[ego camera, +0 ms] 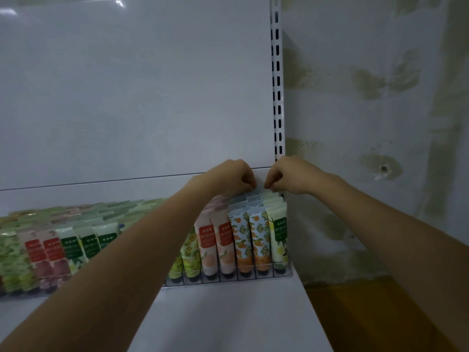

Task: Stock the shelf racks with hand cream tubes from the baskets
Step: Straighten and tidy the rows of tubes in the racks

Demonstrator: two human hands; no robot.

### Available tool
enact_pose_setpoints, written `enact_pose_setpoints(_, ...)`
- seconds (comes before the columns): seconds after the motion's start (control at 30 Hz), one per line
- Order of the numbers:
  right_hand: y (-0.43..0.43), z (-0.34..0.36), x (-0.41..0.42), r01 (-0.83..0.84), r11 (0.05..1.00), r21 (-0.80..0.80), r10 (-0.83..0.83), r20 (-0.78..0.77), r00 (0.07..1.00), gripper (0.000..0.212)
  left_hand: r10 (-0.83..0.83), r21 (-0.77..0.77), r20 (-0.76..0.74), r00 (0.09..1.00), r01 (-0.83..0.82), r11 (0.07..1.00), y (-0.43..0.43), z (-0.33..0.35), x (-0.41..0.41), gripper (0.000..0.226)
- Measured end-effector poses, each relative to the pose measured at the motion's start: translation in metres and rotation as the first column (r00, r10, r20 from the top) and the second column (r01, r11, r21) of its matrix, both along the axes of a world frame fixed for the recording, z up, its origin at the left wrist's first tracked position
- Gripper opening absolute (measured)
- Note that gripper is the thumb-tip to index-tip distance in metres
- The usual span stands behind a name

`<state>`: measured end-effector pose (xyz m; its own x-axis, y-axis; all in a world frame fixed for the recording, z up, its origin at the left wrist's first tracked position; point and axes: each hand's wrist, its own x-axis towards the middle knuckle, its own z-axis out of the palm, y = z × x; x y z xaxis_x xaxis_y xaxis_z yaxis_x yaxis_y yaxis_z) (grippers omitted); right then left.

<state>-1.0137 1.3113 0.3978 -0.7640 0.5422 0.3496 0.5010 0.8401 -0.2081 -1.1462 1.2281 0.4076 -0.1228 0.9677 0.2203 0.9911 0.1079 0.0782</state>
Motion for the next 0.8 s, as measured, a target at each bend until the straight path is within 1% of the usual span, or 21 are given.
enact_pose_setpoints(0.17,0.0006,-0.0006,-0.0019,-0.008,0.999,0.034,0.006,0.047,0.999,0.024,0.024,-0.034,-0.046,0.999,-0.025,0.999,0.0057,0.001,0.0012,0.023)
enact_pose_setpoints(0.27,-0.0008,-0.0007,-0.0025,-0.014,0.995,0.103,0.005,0.089,0.996,0.023,0.019,-0.034,-0.062,0.998,-0.021,0.999,0.0074,0.0012,0.0012,0.023)
enact_pose_setpoints(0.37,-0.0012,-0.0001,-0.0008,-0.017,0.989,0.149,0.002,0.098,0.995,0.022,0.003,-0.025,-0.074,0.997,-0.005,1.0,0.0064,0.0006,0.0002,0.023)
enact_pose_setpoints(0.5,-0.0005,0.0004,-0.0018,-0.019,0.993,0.117,0.008,0.095,0.995,0.023,-0.001,0.006,-0.087,0.996,0.001,1.0,0.0054,-0.001,-0.0009,0.023)
enact_pose_setpoints(0.63,0.0003,-0.0001,-0.0044,-0.009,0.993,0.12,-0.003,0.101,0.995,0.023,-0.002,0.024,-0.081,0.997,0.003,1.0,0.004,-0.0032,-0.0017,0.022)
enact_pose_setpoints(0.8,0.0008,0.001,-0.004,-0.009,0.998,0.057,0.005,0.067,0.998,0.019,-0.014,0.041,-0.056,0.998,0.016,0.999,-0.0019,-0.0051,-0.007,0.024)
